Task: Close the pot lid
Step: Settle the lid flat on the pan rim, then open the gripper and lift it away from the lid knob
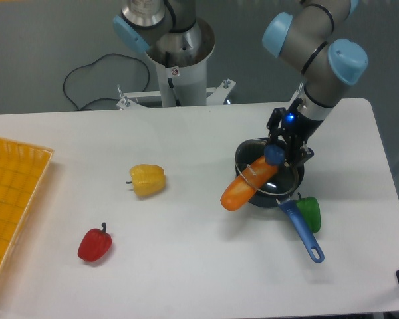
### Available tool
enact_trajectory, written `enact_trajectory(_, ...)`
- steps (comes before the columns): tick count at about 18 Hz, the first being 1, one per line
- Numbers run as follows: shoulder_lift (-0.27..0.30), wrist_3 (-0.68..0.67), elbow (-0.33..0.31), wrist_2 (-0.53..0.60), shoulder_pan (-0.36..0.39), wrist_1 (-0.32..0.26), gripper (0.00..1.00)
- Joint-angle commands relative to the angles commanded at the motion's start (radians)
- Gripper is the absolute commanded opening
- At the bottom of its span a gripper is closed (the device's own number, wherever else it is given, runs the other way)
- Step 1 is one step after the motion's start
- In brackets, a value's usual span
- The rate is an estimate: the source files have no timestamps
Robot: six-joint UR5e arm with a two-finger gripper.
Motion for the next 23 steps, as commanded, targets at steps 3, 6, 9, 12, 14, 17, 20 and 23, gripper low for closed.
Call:
enact_trajectory(3,-0.002,0.0,0.002,-0.002,0.0,0.0,0.79)
enact_trajectory(6,-0.002,-0.015,0.008,-0.003,0.0,-0.002,1.0)
enact_trajectory(9,-0.002,-0.017,0.015,-0.006,0.003,-0.008,1.0)
enact_trajectory(12,-0.002,-0.029,0.029,-0.009,0.006,-0.02,1.0)
enact_trajectory(14,0.003,-0.054,0.046,-0.005,0.005,-0.043,1.0)
enact_trajectory(17,0.012,-0.06,0.078,0.003,-0.002,-0.08,1.0)
enact_trajectory(20,0.047,-0.06,0.081,0.056,0.002,-0.075,1.0)
enact_trajectory(23,0.072,-0.058,0.098,0.179,-0.003,-0.071,1.0)
